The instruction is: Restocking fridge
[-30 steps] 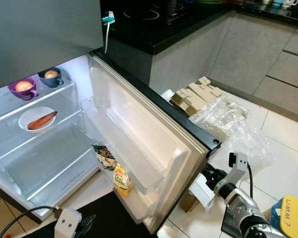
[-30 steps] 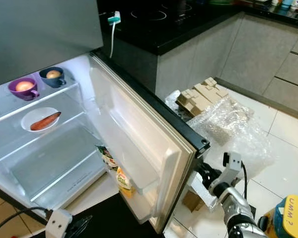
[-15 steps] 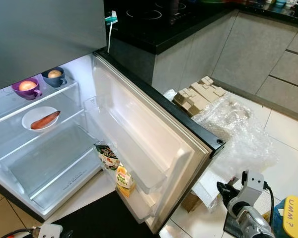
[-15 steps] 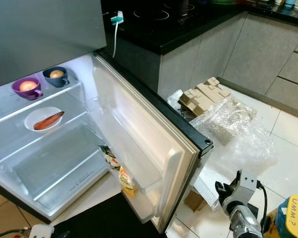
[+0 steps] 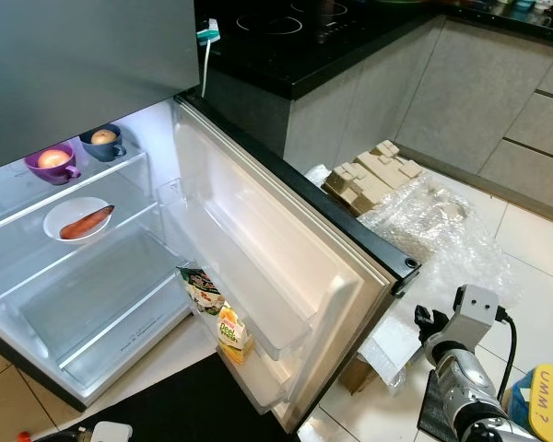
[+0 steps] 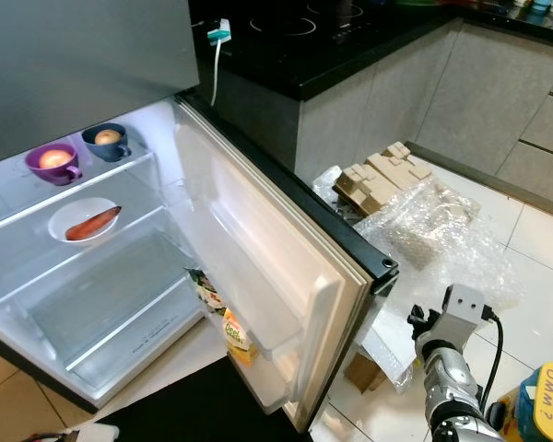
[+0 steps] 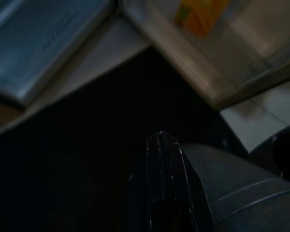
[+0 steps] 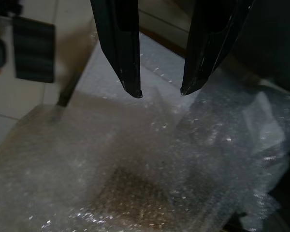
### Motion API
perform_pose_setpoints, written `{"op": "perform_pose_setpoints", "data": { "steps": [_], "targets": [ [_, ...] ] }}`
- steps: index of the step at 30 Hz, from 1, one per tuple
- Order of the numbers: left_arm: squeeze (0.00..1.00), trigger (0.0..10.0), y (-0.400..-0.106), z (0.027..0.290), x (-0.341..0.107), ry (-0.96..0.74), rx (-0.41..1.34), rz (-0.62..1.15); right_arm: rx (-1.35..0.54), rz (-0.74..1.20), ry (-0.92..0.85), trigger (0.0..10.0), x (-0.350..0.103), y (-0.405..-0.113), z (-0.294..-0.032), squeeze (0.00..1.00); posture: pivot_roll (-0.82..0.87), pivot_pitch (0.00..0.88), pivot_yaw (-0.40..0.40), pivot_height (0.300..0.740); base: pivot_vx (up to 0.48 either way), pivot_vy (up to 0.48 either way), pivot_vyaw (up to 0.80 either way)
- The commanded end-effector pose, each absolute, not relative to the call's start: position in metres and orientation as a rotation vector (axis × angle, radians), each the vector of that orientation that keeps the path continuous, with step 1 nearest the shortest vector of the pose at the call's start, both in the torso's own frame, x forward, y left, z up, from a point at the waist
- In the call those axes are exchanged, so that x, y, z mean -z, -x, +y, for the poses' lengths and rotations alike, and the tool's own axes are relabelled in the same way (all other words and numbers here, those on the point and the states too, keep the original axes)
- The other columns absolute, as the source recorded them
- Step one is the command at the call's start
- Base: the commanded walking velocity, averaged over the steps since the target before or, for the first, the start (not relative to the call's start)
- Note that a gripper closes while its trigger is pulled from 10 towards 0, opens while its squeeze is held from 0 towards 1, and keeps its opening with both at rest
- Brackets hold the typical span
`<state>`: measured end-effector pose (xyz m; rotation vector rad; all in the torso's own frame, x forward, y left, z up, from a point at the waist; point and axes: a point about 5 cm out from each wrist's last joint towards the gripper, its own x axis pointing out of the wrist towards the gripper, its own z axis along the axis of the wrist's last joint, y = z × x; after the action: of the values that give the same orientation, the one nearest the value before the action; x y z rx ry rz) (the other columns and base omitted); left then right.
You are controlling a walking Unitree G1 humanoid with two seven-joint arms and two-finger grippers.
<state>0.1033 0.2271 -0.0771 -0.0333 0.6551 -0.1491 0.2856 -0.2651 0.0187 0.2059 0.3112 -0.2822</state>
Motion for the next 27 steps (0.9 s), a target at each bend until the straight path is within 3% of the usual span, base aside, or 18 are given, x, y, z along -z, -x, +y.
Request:
{"op": "perform_pose_setpoints", "data": {
  "steps": [1,9,16,25,27],
  "targets": [
    [0.0,10.0,-0.095,0.229,0.083,0.042,0.131,0.726,0.294,0.328,-0.192,10.0,-0.019,-0.287,-0.263,0.0,-0.08,0.079,-0.044,0.713,0.0,0.0,0.0],
    [0.0,10.0,-0.103,0.249,0.083,0.039,0.072,0.8,0.127,0.296,-0.281,10.0,-0.025,-0.303,-0.234,0.0,-0.07,0.08,-0.046,0.713,0.0,0.0,0.0],
    [0.0,10.0,-0.086,0.27,0.082,0.032,0.021,0.849,-0.241,0.239,-0.481,10.0,-0.028,-0.309,-0.186,0.0,-0.07,0.082,-0.044,0.713,0.0,0.0,0.0],
    [0.0,10.0,-0.073,0.271,0.083,0.025,0.034,0.867,-0.497,0.253,-0.604,10.0,-0.027,-0.303,-0.156,0.0,-0.07,0.081,-0.042,0.713,0.0,0.0,0.0],
    [0.0,10.0,-0.074,0.261,0.086,0.028,0.051,0.868,-0.66,0.275,-0.71,10.0,-0.026,-0.296,-0.142,0.0,-0.07,0.082,-0.04,0.713,0.0,0.0,0.0]
  ]
}}
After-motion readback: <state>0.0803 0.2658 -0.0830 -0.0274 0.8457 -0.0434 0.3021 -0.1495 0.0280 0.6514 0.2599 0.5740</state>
